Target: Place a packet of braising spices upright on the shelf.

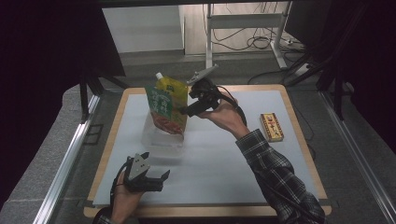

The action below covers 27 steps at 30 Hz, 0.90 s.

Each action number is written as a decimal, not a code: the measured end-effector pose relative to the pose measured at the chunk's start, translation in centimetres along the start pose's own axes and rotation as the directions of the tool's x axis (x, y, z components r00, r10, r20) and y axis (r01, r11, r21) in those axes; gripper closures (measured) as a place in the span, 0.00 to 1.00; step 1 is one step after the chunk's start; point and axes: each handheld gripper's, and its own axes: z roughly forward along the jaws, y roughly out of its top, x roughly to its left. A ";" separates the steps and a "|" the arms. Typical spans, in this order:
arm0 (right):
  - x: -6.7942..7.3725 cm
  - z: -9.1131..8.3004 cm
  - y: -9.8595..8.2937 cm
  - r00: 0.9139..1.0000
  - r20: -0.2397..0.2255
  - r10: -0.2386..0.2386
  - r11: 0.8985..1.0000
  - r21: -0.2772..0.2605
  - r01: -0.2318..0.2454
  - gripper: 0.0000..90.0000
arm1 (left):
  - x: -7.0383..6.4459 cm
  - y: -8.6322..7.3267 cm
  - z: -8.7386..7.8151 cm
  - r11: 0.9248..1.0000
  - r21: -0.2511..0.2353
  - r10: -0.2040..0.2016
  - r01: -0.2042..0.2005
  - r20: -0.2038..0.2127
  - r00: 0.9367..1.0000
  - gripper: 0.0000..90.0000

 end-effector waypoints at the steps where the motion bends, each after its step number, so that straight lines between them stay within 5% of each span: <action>1: -0.1 -0.1 -0.2 1.000 0.002 -0.004 1.000 -0.002 0.004 0.22 | 0.0 0.0 0.0 1.000 0.000 0.000 0.000 0.000 1.000 0.01; 27: -2.1 -3.1 -6.9 0.996 0.049 0.073 0.997 -0.017 -0.073 0.24 | -0.1 0.0 -0.1 1.000 -0.012 0.014 -0.014 -0.005 1.000 0.01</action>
